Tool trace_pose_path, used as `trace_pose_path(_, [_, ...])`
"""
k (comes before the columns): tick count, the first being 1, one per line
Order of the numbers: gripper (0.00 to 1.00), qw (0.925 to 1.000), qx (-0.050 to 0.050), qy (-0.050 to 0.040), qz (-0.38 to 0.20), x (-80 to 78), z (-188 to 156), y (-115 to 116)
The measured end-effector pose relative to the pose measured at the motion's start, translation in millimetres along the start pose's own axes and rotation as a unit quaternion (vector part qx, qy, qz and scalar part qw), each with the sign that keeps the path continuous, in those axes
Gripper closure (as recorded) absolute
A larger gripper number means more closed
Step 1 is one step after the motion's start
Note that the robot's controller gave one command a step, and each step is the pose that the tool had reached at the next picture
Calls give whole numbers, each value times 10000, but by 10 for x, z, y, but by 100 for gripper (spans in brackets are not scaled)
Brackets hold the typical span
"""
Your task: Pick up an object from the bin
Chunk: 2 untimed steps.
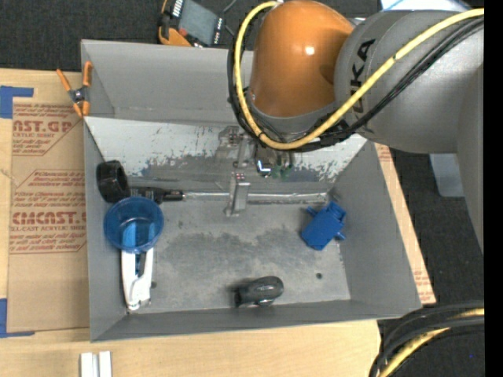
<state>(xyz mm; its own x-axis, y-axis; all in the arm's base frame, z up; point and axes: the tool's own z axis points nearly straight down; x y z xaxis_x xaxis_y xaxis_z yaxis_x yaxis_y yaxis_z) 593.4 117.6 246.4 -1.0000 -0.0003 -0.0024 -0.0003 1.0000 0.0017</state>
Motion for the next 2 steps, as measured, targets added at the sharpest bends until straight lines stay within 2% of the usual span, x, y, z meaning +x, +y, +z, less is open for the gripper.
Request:
trace_pose_path(1, [0, 9929, -3, -12, -1193, 42, 1302, 824])
trace_pose_path(2, [0, 9712, -3, -64, -2383, 61, 839, 1013])
